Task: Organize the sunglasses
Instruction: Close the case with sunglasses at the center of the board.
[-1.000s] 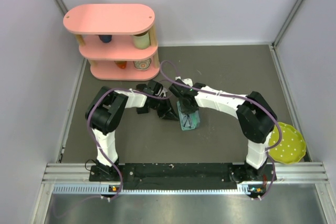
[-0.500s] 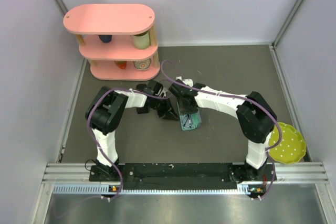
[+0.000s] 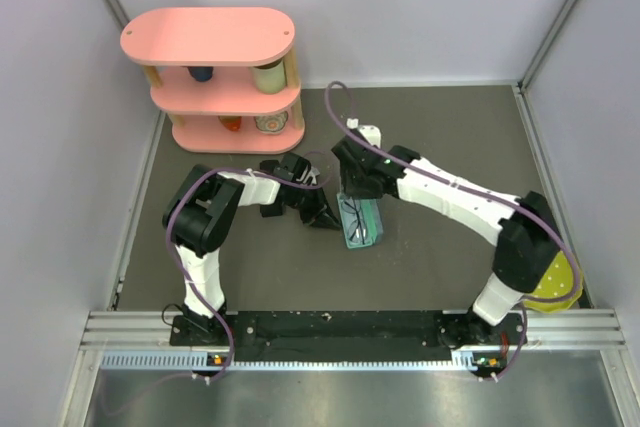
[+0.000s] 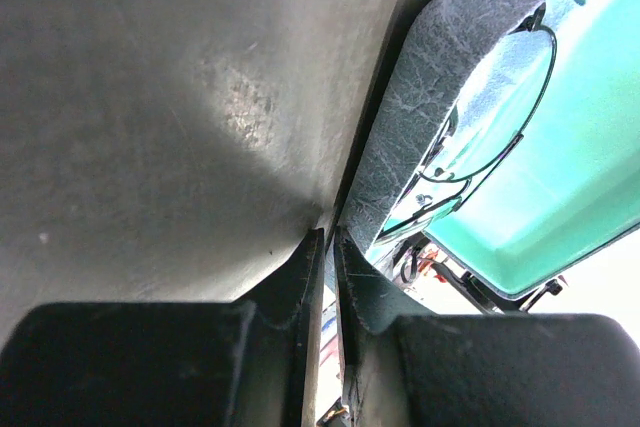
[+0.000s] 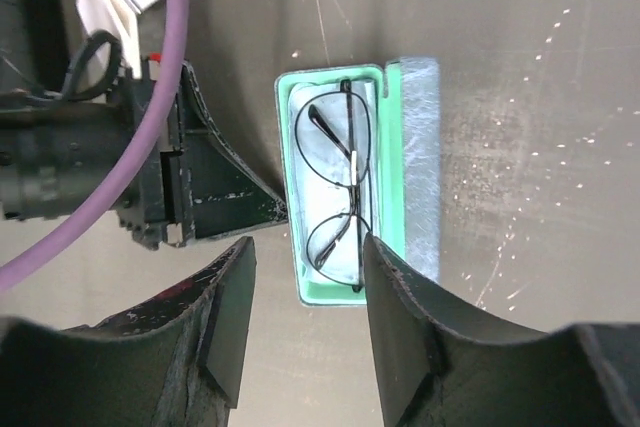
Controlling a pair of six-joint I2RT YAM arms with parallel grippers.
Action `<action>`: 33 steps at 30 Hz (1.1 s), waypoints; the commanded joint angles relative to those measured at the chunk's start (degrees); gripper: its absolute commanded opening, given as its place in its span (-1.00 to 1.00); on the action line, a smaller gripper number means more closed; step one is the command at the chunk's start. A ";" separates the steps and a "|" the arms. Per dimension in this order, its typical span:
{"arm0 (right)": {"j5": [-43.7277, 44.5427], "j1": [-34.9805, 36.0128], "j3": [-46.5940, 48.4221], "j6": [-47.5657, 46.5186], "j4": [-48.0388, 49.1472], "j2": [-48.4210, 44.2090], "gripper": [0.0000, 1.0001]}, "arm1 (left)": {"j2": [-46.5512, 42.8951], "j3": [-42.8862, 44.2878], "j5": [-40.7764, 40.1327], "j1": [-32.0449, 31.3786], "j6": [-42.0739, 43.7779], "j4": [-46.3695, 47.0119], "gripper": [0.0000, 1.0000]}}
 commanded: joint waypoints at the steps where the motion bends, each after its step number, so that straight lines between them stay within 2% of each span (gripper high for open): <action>1: 3.69 -2.27 -0.72 2.96 -2.61 -6.30 -0.11 | 1.68 1.20 -1.16 -0.11 1.05 0.16 -0.73; 3: 2.81 -6.31 -4.57 4.10 -2.70 -8.33 -0.23 | 1.76 1.28 -1.07 -0.20 1.14 0.17 -0.73; 6: 0.79 -11.41 -8.97 3.15 -1.91 -9.48 -0.74 | 1.94 1.20 -1.34 -0.20 1.31 0.08 -0.75; 9: -0.79 -13.88 -11.00 0.78 -0.60 -8.07 -0.91 | 2.46 1.37 -1.86 -0.20 1.58 -0.27 -0.76; 17: -10.01 -13.00 -12.42 -2.83 7.31 -4.29 -0.99 | 4.22 2.69 -1.86 -0.20 2.19 -0.98 -0.79; 23: -19.50 -11.51 -17.07 1.47 16.18 -3.76 -0.99 | 5.45 3.92 -1.69 -0.20 2.46 -1.33 -0.79; 33: -21.89 -6.68 -16.20 3.76 19.80 1.50 -1.00 | 5.89 4.54 -1.78 -0.20 2.72 -1.07 -0.78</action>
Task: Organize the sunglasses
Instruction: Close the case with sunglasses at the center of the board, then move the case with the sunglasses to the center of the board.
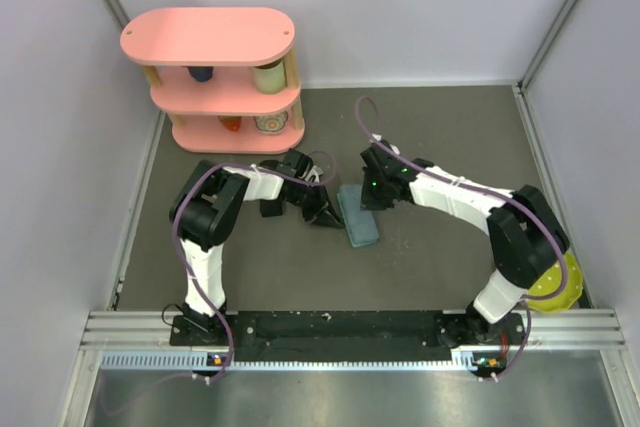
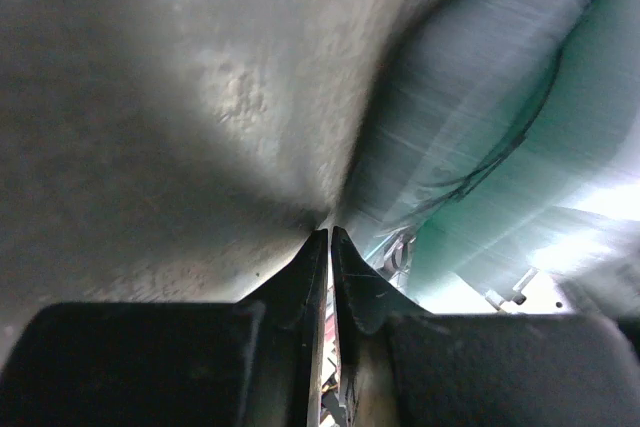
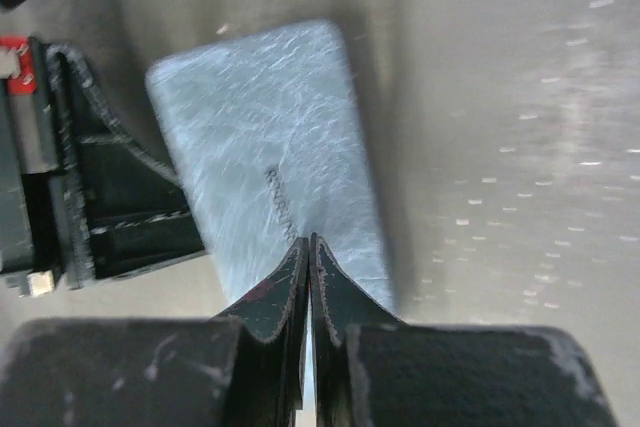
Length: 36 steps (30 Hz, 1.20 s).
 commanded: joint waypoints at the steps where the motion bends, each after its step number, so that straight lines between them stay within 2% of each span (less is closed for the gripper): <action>1: -7.42 4.49 1.05 2.60 4.94 4.57 -1.00 | 1.96 0.69 -5.03 -0.44 1.39 1.27 -0.78; 5: -6.63 4.67 0.70 3.21 4.59 5.81 -1.00 | -0.40 -0.36 -6.70 -0.36 1.56 0.32 -0.75; 7: -4.18 4.67 0.79 2.95 3.80 4.49 -1.00 | -2.42 -0.63 -10.20 -0.36 3.05 -1.44 -0.75; 10: -0.31 4.76 1.31 1.72 2.66 1.16 -0.81 | -8.39 -1.51 -16.88 -0.27 5.51 -5.66 -0.74; 11: 0.66 4.76 1.40 0.68 2.48 0.28 -0.55 | -11.46 -2.03 -18.46 -0.27 5.95 -7.32 -0.73; 13: 4.17 5.11 0.96 -1.08 2.13 -2.79 -0.21 | -14.64 -2.47 -21.99 -0.09 7.01 -8.83 -0.69; 14: 5.40 5.20 0.27 -3.44 2.13 -3.68 0.06 | -17.78 -2.82 -23.30 -0.09 7.19 -9.36 -0.67; 17: 6.91 5.11 -0.88 -8.89 2.13 -4.39 0.45 | -23.68 -2.83 -28.40 0.08 8.50 -12.69 -0.59; 19: 6.03 5.20 -0.62 -11.19 1.34 -2.65 0.55 | -26.59 -2.91 -32.69 0.87 9.38 -15.24 -0.55; 20: 5.24 5.46 -0.53 -13.37 1.25 -2.02 0.84 | -29.39 -3.09 -33.68 1.40 9.56 -15.86 -0.53; 22: 4.45 6.51 0.34 -15.06 0.90 -0.09 0.97 | -33.43 -4.05 -35.70 3.67 10.17 -17.44 -0.48; 25: 4.53 8.10 2.62 -16.65 -0.33 4.04 0.98 | -38.53 -4.67 -36.93 7.19 11.67 -19.55 -0.39; 26: 4.36 8.80 3.33 -15.95 -1.12 5.96 0.98 | -39.60 -4.76 -38.42 7.81 12.37 -20.25 -0.21; 28: 4.36 9.59 4.82 -15.25 -2.35 7.38 0.97 | -42.67 -4.50 -39.83 9.39 14.21 -22.09 -0.07; 30: 5.06 10.56 5.35 -13.84 -2.53 8.87 0.83 | -44.35 -4.41 -41.24 10.28 15.62 -22.98 0.09; 31: 5.32 10.74 6.05 -13.40 -2.97 9.40 0.62 | -45.75 -4.23 -41.42 11.24 15.97 -23.51 0.13; 33: 5.94 11.09 7.11 -12.00 -3.58 11.07 0.34 | -46.90 -4.06 -41.59 12.12 16.85 -24.91 0.18; 34: 6.37 11.18 8.25 -11.47 -3.67 11.51 -0.04 | -47.95 -3.80 -41.60 12.73 17.12 -25.27 0.20; 36: 6.21 11.53 9.83 -9.01 -3.68 12.74 -0.27 | -48.75 -3.53 -42.21 13.27 17.99 -26.41 0.22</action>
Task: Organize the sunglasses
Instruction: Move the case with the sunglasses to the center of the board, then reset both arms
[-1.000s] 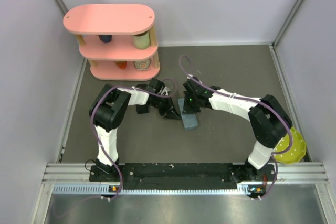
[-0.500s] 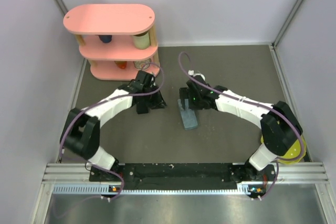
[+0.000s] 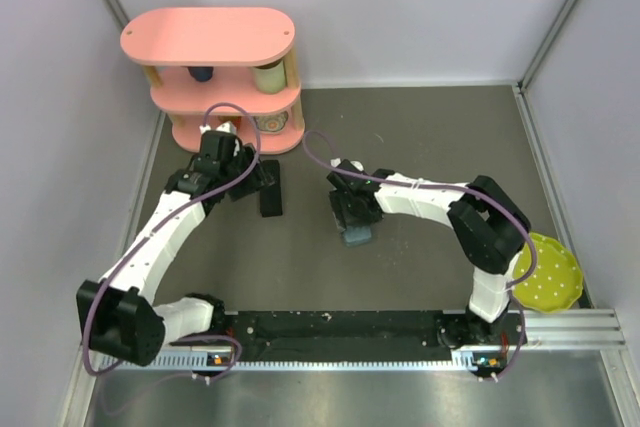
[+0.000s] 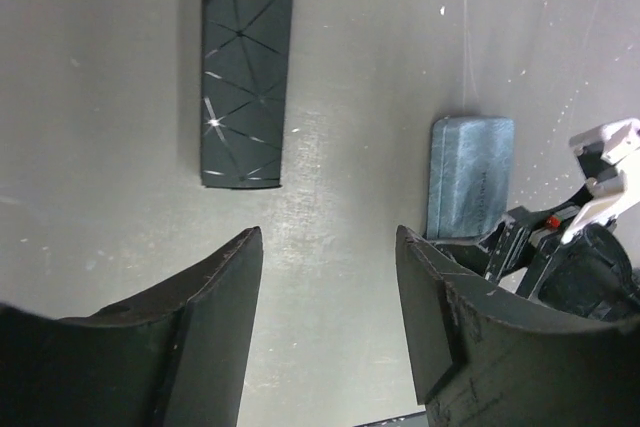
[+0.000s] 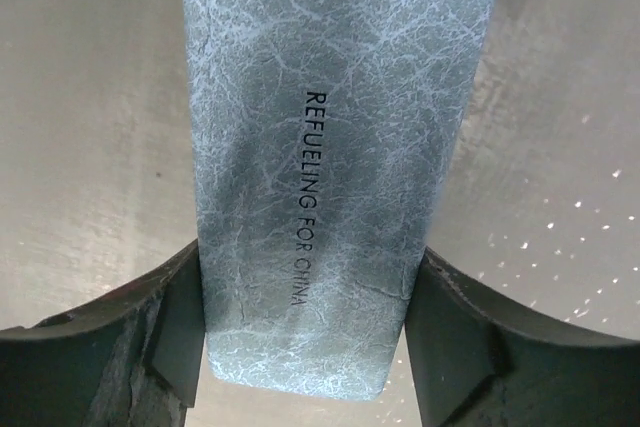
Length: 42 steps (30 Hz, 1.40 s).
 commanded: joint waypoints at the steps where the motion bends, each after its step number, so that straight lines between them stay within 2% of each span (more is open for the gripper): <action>1: 0.54 1.52 7.01 4.72 0.19 3.67 -0.38 | -3.44 0.93 -2.89 1.64 3.61 -3.44 0.22; 4: 1.59 2.83 12.62 6.31 0.72 7.79 -0.45 | -4.85 1.80 -5.16 2.34 4.32 -5.55 0.22; 9: 3.00 2.84 23.53 10.70 0.90 15.98 -0.47 | -6.96 1.81 -5.97 3.31 4.93 -7.57 0.26; 15: 2.82 2.93 39.09 12.11 0.28 27.48 -0.36 | -8.98 0.76 -6.23 3.84 5.20 -9.77 0.36; 18: 3.70 2.93 44.20 11.50 -0.33 30.48 -0.11 | -9.77 0.23 -5.45 4.10 5.20 -10.12 0.43; 20: 3.97 2.92 44.91 11.41 -0.77 29.88 0.32 | -10.39 0.32 -5.35 4.28 5.46 -10.12 0.48; 21: 4.93 2.84 44.48 11.41 -0.77 27.88 0.53 | -10.65 0.49 -5.61 4.28 5.90 -10.12 0.54; 22: 5.72 2.84 43.25 11.41 -0.77 26.38 0.96 | -10.83 1.01 -5.97 4.28 6.08 -10.04 0.57; 28: 11.26 2.92 39.29 7.47 -0.77 12.69 0.98 | -11.18 4.61 -8.16 4.37 7.75 -11.26 0.95; 31: 13.81 2.93 33.85 5.62 -0.69 5.73 0.98 | -11.01 6.63 -9.74 4.37 9.15 -12.32 0.97; 32: 16.08 2.84 31.66 5.35 -0.77 0.23 0.98 | -11.01 7.34 -9.92 4.37 10.02 -12.93 0.97; 36: 23.29 2.75 15.87 4.99 -0.77 -14.38 0.98 | -11.62 10.16 -10.01 4.37 12.84 -14.43 0.97; 38: 25.93 2.31 10.83 4.91 -0.77 -20.10 0.98 | -12.85 11.39 -10.10 4.28 14.85 -14.43 0.97; 39: 25.94 2.05 6.55 4.99 -0.95 -26.48 0.98 | -13.37 11.83 -9.84 4.28 15.30 -14.43 0.97; 42: 21.74 1.17 0.46 4.73 -2.70 -38.10 0.98 | -16.35 13.15 -8.26 4.28 18.03 -14.69 0.96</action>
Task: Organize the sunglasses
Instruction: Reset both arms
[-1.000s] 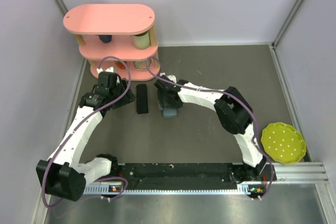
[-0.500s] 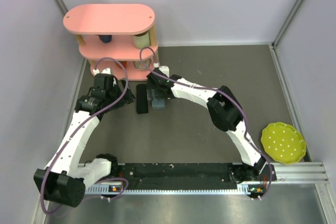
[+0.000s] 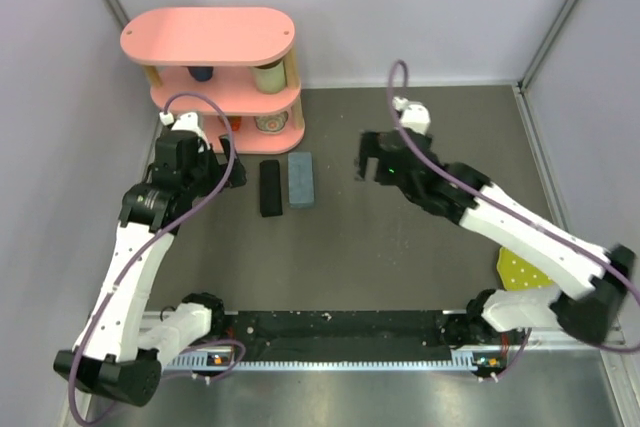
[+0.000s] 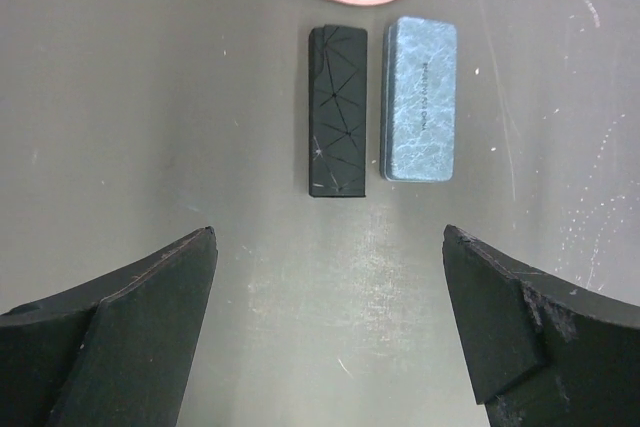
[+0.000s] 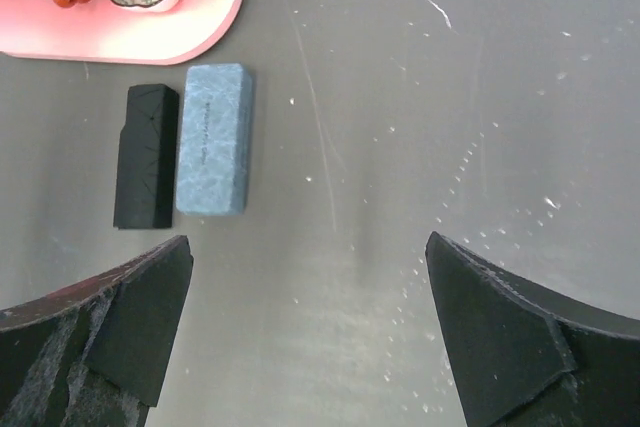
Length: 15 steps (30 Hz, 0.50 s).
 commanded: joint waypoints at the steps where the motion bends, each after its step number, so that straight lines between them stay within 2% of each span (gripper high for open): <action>1: -0.72 -0.67 -8.32 -0.34 -3.64 -13.74 0.98 | -4.98 3.14 1.27 0.23 5.20 -0.29 0.96; 3: -2.92 -0.76 -10.87 0.80 -5.58 -20.32 0.98 | -6.99 2.00 2.76 0.23 5.99 -0.20 0.96; 7: -1.44 -0.76 -14.13 4.23 -10.06 -28.25 0.98 | -9.46 0.41 4.27 0.23 6.70 -0.03 0.96; 15: 3.57 -0.84 -16.68 3.88 -12.27 -36.71 0.98 | -10.79 -0.64 5.15 0.23 7.31 0.41 0.96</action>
